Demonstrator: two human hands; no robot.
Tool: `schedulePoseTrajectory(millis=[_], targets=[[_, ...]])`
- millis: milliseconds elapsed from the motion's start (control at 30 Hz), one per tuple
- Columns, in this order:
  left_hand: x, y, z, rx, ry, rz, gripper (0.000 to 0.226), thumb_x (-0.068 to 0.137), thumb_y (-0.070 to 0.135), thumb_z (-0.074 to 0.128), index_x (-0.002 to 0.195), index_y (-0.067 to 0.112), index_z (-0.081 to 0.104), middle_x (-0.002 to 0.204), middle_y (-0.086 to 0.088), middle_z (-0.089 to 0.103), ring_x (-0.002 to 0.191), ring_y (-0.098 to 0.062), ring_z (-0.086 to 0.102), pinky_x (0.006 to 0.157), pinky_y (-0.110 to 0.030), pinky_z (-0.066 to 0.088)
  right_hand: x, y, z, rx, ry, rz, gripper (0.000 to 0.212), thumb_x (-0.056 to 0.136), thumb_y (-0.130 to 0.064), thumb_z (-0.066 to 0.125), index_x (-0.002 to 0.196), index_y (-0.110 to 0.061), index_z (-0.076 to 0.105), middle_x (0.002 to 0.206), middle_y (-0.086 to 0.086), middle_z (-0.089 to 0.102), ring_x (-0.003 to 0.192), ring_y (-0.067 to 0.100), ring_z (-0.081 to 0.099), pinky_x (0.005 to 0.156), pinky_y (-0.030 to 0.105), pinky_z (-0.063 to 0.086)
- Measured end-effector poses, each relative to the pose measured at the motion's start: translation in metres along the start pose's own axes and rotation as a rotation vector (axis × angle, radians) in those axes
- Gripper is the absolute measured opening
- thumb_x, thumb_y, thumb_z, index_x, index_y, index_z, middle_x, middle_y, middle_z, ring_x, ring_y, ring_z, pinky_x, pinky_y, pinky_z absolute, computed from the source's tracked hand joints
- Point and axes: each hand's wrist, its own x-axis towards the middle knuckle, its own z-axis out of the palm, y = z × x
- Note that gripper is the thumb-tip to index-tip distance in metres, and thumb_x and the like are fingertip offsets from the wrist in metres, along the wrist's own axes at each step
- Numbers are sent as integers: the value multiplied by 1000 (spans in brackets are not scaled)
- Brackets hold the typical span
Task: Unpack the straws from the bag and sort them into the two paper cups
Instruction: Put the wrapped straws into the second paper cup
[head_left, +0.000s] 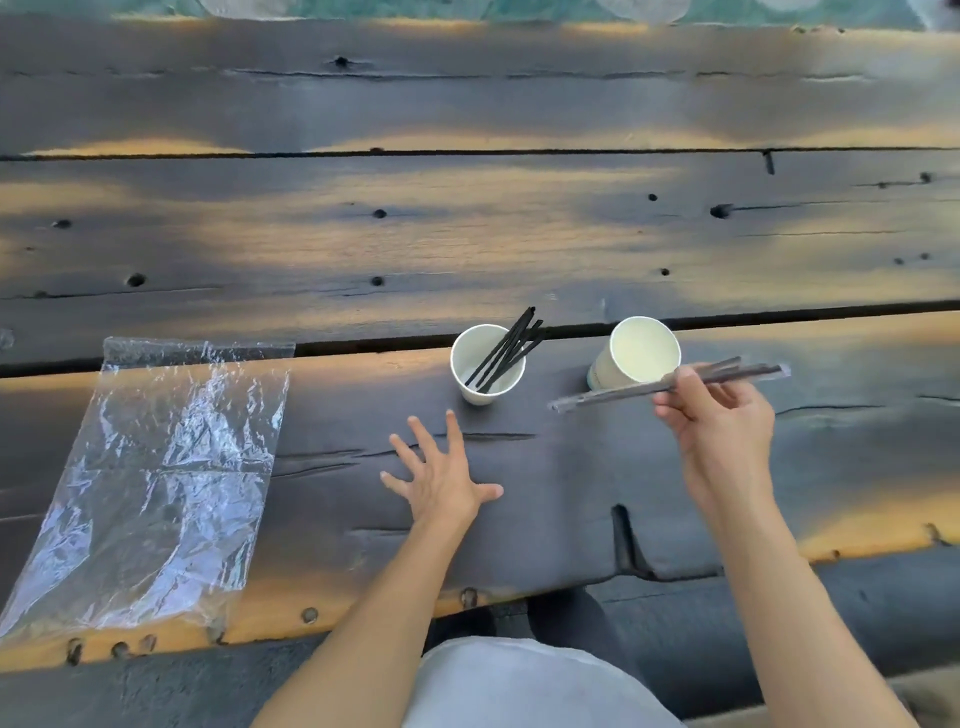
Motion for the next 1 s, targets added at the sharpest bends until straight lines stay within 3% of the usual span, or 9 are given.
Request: schedulePoseTrajectory(millis=[133, 267, 467, 700, 800, 900, 967, 1000], targets=[[6, 7, 5, 46, -14, -23, 130, 73, 57, 79, 155, 34, -19, 159, -19, -34, 144, -49, -28, 110, -76, 5, 23, -25, -9, 47, 132, -131, 8, 95, -8, 63, 87, -9, 61, 76, 5, 61, 60, 16, 63, 63, 22, 55], [8, 9, 6, 70, -6, -23, 129, 73, 55, 80, 156, 32, -16, 160, -21, -32, 144, -51, -27, 110, -77, 8, 45, -28, -16, -61, 239, -235, 6, 93, -12, 63, 90, -7, 61, 76, 4, 60, 61, 16, 62, 64, 25, 54], [9, 10, 7, 89, -8, -18, 129, 73, 55, 80, 156, 31, -16, 160, -22, -32, 144, -52, -26, 109, -78, 9, 64, -1, -8, -278, 136, -136, 12, 93, -10, 61, 83, -14, 62, 72, 5, 62, 59, 14, 62, 65, 28, 57], [9, 11, 4, 110, -13, -19, 127, 75, 55, 78, 156, 30, -17, 160, -22, -30, 144, -52, -25, 110, -76, 11, 73, 14, 0, -397, 52, -35, 15, 90, -12, 64, 95, 2, 67, 77, 7, 64, 58, 14, 60, 76, 39, 58], [7, 10, 2, 111, -20, -23, 126, 75, 56, 77, 155, 32, -17, 161, -20, -30, 145, -51, -24, 110, -75, 12, 69, 6, 1, -441, 13, -72, 24, 88, -16, 67, 104, 1, 67, 92, 3, 65, 56, 10, 63, 74, 39, 59], [4, 0, -3, 81, 25, 14, 114, 80, 53, 75, 158, 32, -6, 166, -14, -19, 150, -45, -15, 114, -68, 17, 59, -5, 10, -500, 26, -203, 27, 86, -15, 63, 113, -13, 58, 101, -17, 55, 75, 22, 66, 67, 30, 57], [-2, -20, -6, -46, 107, 77, 98, 85, 46, 72, 158, 29, 9, 168, -10, -4, 154, -36, -5, 117, -58, 20, 49, -7, 23, -564, 22, -314, 35, 86, -22, 60, 119, -31, 52, 110, -31, 48, 102, 33, 63, 83, 42, 58], [-6, -31, -8, -155, 155, 113, 90, 88, 42, 70, 157, 27, 16, 168, -8, 3, 154, -31, 0, 118, -52, 21, 43, -7, 31, -578, 18, -347, 44, 86, -28, 59, 129, -34, 49, 121, -27, 47, 108, 35, 61, 89, 49, 55]])
